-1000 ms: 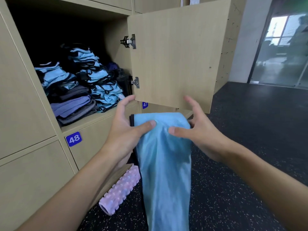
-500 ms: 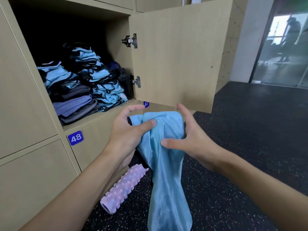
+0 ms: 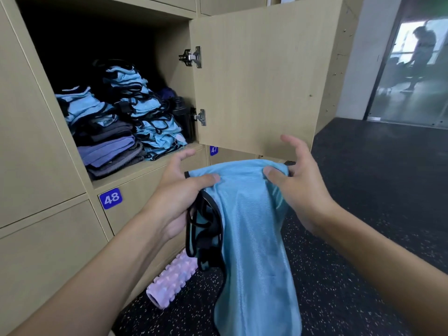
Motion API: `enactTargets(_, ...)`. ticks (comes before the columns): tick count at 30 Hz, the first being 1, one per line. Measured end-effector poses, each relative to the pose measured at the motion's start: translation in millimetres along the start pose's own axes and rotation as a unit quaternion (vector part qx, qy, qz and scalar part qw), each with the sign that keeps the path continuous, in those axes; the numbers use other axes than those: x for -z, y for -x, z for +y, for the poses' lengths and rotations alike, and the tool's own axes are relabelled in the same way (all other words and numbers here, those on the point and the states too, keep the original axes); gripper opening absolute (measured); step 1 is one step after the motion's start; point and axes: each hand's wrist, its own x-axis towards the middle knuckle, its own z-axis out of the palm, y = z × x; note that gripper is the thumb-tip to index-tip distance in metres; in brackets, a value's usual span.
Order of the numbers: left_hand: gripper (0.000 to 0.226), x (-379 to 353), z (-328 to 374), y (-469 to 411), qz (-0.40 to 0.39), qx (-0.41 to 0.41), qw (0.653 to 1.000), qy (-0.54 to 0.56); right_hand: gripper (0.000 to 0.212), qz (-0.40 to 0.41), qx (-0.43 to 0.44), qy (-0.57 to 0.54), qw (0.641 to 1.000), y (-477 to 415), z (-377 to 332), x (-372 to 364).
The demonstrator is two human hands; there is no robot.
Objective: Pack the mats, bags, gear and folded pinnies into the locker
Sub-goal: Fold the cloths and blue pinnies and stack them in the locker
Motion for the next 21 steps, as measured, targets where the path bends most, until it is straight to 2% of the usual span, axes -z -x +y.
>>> enactTargets(4, 0.052, -4.1, 3.7, -0.4, -0.011, 0.022, 0.999, 0.045, 0.103, -0.178, -0.078, -0.054, 0.979, 12.0, 2.2, -3.0)
enactTargets(6, 0.057, -4.3, 3.1, -2.2, -0.016, 0.034, 0.996, 0.076, 0.098, -0.140, -0.077, -0.056, 0.986, 11.1, 6.5, -6.4)
enactTargets(9, 0.089, -2.8, -3.9, 0.6, -0.072, 0.055, 0.994, 0.060, 0.089, 0.005, -0.069, -0.105, 0.992, -1.4, 5.3, -4.8)
enactTargets(10, 0.096, -4.0, -5.0, 1.9, -0.085, 0.051, 0.994, 0.055, 0.095, 0.008, -0.068, -0.114, 0.991, -4.4, 6.9, -1.7)
enactTargets(12, 0.100, -7.5, -2.9, 2.3, -0.081, 0.027, 0.994, 0.065, 0.112, -0.066, -0.073, -0.111, 0.989, -2.7, 7.6, 3.3)
enactTargets(14, 0.099, -10.6, 2.2, 1.7, -0.057, -0.001, 0.996, 0.074, 0.107, -0.152, -0.081, -0.112, 0.979, 1.9, 7.3, 3.3)
enactTargets(17, 0.097, -13.1, 0.4, 5.1, -0.052, 0.001, 0.995, 0.079, 0.091, -0.114, -0.060, -0.128, 0.983, -2.0, 9.2, 2.6)
enactTargets(21, 0.104, -17.0, -3.3, 11.7, -0.093, 0.034, 0.995, 0.011, 0.080, -0.055, -0.025, -0.118, 0.991, -6.6, 10.5, 3.7)
